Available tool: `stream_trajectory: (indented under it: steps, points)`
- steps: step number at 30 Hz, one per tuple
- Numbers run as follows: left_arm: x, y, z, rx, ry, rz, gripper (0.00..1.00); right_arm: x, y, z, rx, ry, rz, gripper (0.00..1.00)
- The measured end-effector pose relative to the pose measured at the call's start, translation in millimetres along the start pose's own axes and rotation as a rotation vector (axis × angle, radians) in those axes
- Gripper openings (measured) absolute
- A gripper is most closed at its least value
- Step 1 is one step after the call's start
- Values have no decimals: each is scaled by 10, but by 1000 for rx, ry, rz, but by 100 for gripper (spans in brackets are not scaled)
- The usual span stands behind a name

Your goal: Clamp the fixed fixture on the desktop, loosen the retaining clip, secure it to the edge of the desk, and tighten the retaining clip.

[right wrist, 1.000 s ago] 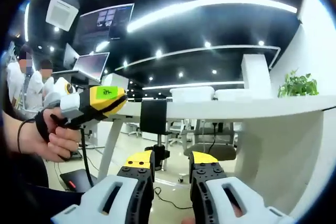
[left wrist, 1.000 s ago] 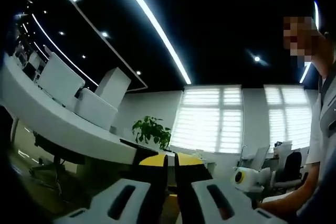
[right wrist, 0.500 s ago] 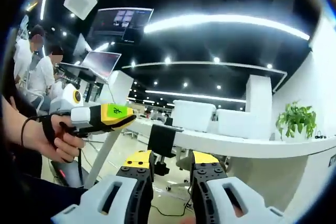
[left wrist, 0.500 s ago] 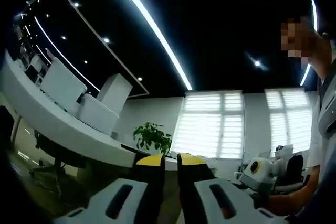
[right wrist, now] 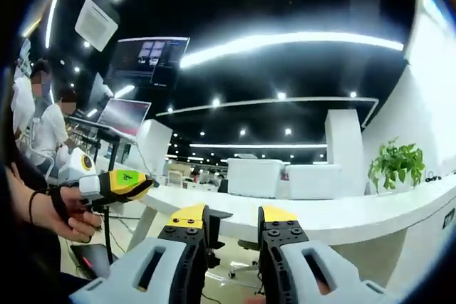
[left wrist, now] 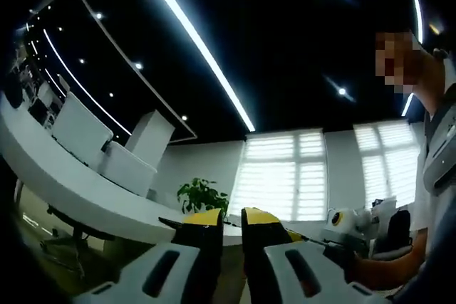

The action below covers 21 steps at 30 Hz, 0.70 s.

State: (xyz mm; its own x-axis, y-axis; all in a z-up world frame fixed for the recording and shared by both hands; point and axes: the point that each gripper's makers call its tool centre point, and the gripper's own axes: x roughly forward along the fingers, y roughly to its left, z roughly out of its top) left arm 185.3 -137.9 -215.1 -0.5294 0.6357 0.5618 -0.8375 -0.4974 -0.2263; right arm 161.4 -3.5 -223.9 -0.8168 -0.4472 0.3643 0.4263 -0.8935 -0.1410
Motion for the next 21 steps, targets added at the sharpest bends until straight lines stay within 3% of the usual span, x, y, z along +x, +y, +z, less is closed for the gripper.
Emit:
stream_trajectory:
  steps: [7, 21]
  points:
    - [14, -76, 124, 43, -3, -10, 13, 23, 39, 101, -27, -11, 11, 26]
    - [9, -211, 649, 136, -59, -17, 20, 170, 109, 593, -61, -115, 89, 27]
